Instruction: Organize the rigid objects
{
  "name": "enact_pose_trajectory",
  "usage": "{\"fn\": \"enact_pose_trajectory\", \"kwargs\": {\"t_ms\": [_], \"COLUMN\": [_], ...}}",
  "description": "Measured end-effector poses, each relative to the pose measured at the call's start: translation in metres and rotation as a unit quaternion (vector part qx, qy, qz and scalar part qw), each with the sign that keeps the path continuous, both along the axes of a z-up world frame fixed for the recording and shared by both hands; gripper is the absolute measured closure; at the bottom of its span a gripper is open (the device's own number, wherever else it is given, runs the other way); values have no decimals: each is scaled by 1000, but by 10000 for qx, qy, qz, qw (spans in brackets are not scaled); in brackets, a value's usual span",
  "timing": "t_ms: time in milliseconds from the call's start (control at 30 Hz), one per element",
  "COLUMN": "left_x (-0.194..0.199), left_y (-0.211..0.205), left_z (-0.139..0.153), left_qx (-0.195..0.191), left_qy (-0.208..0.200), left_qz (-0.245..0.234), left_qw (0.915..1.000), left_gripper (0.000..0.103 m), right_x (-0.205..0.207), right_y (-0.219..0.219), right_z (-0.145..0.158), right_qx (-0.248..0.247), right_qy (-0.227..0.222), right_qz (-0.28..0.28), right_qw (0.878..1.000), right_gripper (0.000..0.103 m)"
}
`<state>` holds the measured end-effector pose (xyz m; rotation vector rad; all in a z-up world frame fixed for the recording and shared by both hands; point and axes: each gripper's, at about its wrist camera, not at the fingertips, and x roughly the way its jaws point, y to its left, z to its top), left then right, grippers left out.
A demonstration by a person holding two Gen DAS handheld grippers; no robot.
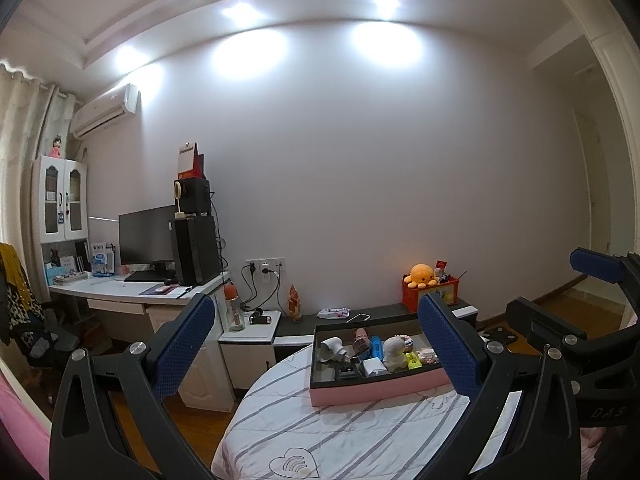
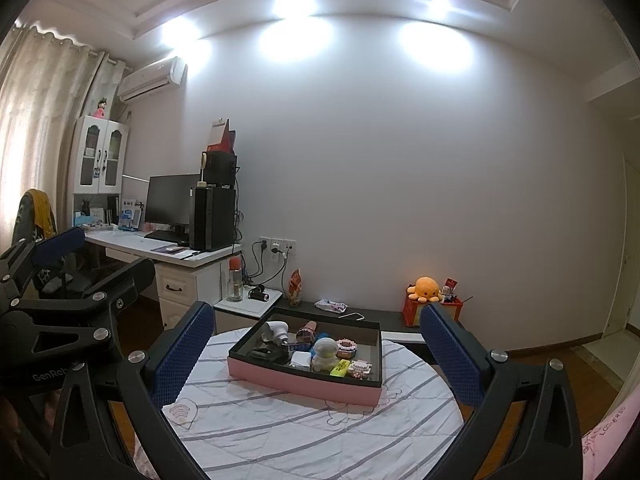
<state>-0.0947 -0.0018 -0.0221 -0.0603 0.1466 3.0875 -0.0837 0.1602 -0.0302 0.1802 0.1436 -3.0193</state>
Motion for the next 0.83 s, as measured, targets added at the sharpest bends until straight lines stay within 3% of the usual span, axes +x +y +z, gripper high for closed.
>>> {"fn": "enact_pose_trajectory", "kwargs": {"t_ms": [833], "left_x": [-1], "left_y": [-4], "left_z": [-3], "left_qx": [65], "left_qy": [-109], "left_qz": [2], "left_qw": [9999], "left_gripper": [1], "right_x": [-1], "right_y": [-8], "right_z": [-2], "right_qx": [54], "right_qy": [-82], "right_qz": [32], "right_qw": [9999], "right_gripper": [0]}}
